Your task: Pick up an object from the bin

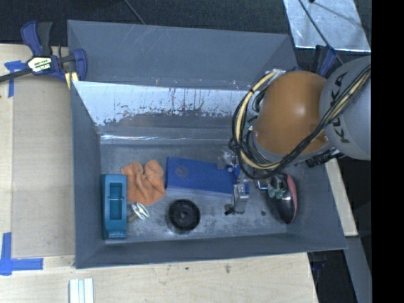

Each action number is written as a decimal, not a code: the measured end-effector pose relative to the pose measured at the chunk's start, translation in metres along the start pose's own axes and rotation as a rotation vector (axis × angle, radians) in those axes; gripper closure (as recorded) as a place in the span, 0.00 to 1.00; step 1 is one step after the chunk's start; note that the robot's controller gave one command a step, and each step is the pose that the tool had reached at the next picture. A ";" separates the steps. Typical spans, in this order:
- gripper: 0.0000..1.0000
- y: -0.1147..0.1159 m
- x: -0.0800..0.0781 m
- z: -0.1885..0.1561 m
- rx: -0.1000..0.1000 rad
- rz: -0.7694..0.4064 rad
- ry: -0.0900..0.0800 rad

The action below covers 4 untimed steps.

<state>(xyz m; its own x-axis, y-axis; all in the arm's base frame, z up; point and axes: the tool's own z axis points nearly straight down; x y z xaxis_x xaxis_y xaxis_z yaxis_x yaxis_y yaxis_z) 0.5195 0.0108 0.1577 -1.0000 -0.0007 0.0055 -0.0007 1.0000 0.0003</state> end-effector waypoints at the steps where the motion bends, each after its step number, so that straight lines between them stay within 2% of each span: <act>1: 0.00 0.000 -0.002 -0.005 0.000 0.000 -0.008; 2: 0.00 0.047 -0.020 0.043 0.001 -0.010 -0.016; 3: 0.00 0.067 -0.023 0.072 -0.005 -0.037 -0.005; 4: 0.00 0.076 0.000 0.068 0.003 -0.156 -0.013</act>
Offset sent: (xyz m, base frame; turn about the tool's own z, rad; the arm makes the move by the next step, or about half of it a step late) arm 0.0268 0.0853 -0.0832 -0.0271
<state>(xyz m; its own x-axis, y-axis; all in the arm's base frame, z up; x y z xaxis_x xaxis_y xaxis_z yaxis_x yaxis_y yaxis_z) 0.5195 0.0870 0.0893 -0.9878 -0.1557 -0.0072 -0.1557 0.9878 -0.0027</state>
